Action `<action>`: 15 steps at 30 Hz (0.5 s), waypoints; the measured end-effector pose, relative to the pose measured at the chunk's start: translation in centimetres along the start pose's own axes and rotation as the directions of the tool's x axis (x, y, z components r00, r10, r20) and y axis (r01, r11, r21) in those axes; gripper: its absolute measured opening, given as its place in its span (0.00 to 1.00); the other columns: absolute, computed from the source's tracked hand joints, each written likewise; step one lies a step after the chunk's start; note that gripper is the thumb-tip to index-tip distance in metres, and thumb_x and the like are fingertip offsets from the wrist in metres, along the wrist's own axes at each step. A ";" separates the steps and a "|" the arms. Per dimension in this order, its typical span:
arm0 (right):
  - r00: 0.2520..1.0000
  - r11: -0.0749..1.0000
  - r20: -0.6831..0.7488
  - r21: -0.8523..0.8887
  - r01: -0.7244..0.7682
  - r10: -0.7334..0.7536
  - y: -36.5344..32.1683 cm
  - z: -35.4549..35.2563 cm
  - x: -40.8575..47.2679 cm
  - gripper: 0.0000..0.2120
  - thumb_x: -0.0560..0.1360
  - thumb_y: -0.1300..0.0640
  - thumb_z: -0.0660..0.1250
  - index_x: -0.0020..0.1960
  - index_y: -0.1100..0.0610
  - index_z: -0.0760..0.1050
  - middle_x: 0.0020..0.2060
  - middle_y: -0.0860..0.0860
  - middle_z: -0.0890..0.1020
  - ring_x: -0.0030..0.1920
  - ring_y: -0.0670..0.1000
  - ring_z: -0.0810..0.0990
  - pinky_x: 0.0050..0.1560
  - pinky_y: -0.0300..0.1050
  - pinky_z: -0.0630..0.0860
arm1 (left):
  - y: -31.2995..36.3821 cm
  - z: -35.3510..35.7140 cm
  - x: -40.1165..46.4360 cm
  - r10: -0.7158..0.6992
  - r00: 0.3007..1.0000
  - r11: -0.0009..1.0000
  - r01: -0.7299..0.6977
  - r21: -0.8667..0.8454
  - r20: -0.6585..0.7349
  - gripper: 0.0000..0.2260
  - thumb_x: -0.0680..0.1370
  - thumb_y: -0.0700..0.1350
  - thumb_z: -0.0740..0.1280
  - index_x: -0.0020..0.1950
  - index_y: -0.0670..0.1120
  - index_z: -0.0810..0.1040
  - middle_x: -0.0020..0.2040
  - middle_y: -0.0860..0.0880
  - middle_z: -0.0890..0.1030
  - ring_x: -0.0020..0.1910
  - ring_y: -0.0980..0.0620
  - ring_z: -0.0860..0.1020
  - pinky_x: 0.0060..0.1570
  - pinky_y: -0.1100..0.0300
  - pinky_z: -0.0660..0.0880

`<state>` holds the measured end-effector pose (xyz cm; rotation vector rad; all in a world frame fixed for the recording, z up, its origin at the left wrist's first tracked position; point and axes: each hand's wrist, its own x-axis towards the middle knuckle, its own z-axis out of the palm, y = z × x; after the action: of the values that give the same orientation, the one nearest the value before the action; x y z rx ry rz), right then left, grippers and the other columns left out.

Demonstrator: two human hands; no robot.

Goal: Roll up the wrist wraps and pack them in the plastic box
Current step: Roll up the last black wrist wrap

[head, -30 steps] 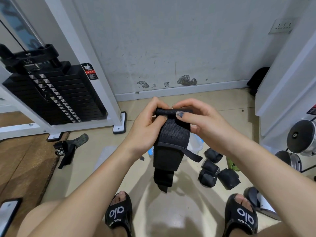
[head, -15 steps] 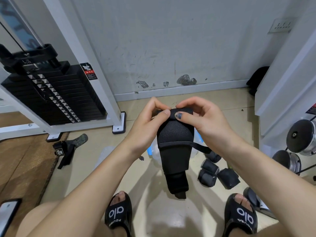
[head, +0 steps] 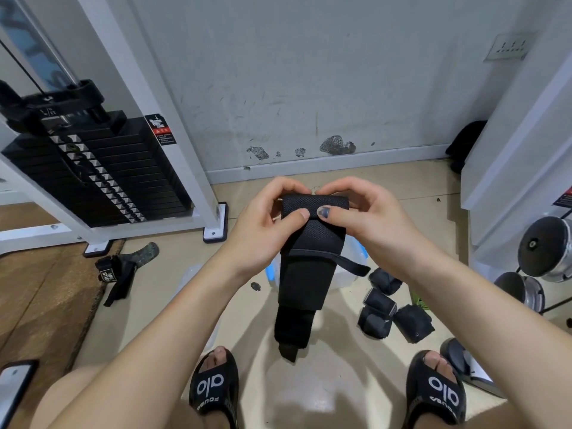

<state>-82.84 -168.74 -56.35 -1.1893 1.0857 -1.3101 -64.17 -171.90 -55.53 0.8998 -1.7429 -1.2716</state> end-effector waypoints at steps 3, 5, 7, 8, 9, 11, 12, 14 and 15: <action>0.998 0.998 -0.025 -0.005 0.060 -0.060 0.3 0.1 0.1 0.11 0.70 0.66 0.74 0.52 0.58 0.82 0.44 0.51 0.85 0.46 0.50 0.83 0.50 0.46 0.79 | -0.2 -0.1 -0.1 -0.025 0.999 0.998 0.023 0.050 0.043 0.08 0.80 0.45 0.65 0.58 0.53 0.75 0.45 0.53 0.79 0.46 0.53 0.76 0.48 0.57 0.74; 0.996 0.997 -0.037 0.005 0.081 -0.081 0.3 0.0 0.1 0.11 0.73 0.70 0.73 0.51 0.58 0.82 0.43 0.50 0.86 0.45 0.49 0.83 0.50 0.44 0.79 | -0.3 -0.2 -0.2 -0.032 0.998 0.996 0.027 0.090 0.050 0.08 0.81 0.49 0.65 0.60 0.56 0.75 0.46 0.53 0.80 0.47 0.53 0.77 0.49 0.52 0.76; 0.994 0.995 -0.041 -0.016 0.101 -0.102 0.2 0.1 0.2 0.12 0.74 0.73 0.72 0.51 0.57 0.81 0.42 0.48 0.85 0.45 0.48 0.83 0.49 0.42 0.79 | -0.2 -0.4 -0.1 -0.022 0.999 0.996 0.018 0.086 0.049 0.08 0.81 0.48 0.66 0.60 0.55 0.76 0.47 0.52 0.81 0.48 0.54 0.78 0.54 0.46 0.77; 0.993 0.993 -0.037 -0.032 0.113 -0.114 0.0 0.2 0.1 0.13 0.74 0.74 0.71 0.51 0.57 0.81 0.41 0.47 0.85 0.45 0.47 0.82 0.49 0.41 0.79 | -0.2 -0.4 -0.1 -0.009 0.999 0.996 0.004 0.085 0.053 0.08 0.81 0.47 0.66 0.59 0.55 0.76 0.47 0.52 0.80 0.49 0.53 0.78 0.55 0.44 0.77; 0.992 0.992 -0.028 -0.047 0.121 -0.122 -0.1 0.2 0.1 0.13 0.74 0.74 0.71 0.51 0.58 0.81 0.41 0.47 0.84 0.45 0.47 0.82 0.49 0.40 0.78 | -0.2 -0.4 -0.1 0.005 0.998 0.996 -0.010 0.086 0.058 0.08 0.81 0.46 0.66 0.59 0.55 0.75 0.47 0.51 0.80 0.49 0.52 0.78 0.55 0.42 0.77; 0.995 0.994 -0.008 -0.055 0.097 -0.098 -0.3 0.1 0.0 0.15 0.74 0.75 0.71 0.52 0.58 0.80 0.43 0.48 0.83 0.45 0.47 0.82 0.49 0.41 0.78 | -0.3 -0.3 -0.2 0.025 0.998 0.997 -0.030 0.078 0.062 0.09 0.81 0.43 0.65 0.58 0.55 0.75 0.46 0.49 0.78 0.48 0.50 0.76 0.51 0.43 0.75; 0.998 0.997 -0.002 -0.049 0.060 -0.060 -0.4 0.0 -0.1 0.15 0.74 0.73 0.71 0.54 0.57 0.79 0.45 0.49 0.84 0.45 0.47 0.82 0.50 0.42 0.79 | -0.3 -0.2 -0.2 0.030 0.998 0.997 -0.034 0.064 0.056 0.09 0.80 0.42 0.65 0.57 0.55 0.74 0.45 0.50 0.77 0.46 0.49 0.75 0.49 0.46 0.74; 0.999 0.998 0.018 -0.046 -0.032 0.033 -0.5 -0.2 -0.2 0.14 0.76 0.67 0.73 0.57 0.54 0.79 0.48 0.51 0.84 0.47 0.48 0.84 0.51 0.47 0.81 | -0.5 -0.2 -0.2 0.032 0.998 0.999 -0.034 0.037 0.046 0.10 0.80 0.40 0.65 0.57 0.54 0.74 0.43 0.53 0.76 0.44 0.50 0.73 0.46 0.51 0.71; 0.997 0.997 0.030 -0.041 -0.065 0.066 -0.5 -0.2 -0.3 0.12 0.77 0.64 0.73 0.58 0.53 0.79 0.48 0.52 0.84 0.49 0.49 0.84 0.53 0.51 0.82 | -0.5 -0.2 -0.2 0.034 0.998 0.999 -0.035 0.031 0.044 0.10 0.81 0.39 0.65 0.57 0.54 0.74 0.43 0.54 0.76 0.43 0.50 0.73 0.47 0.52 0.71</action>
<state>-83.14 -168.39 -55.88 -1.1903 1.1234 -1.2211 -63.86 -171.86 -55.98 0.8625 -1.8102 -1.2526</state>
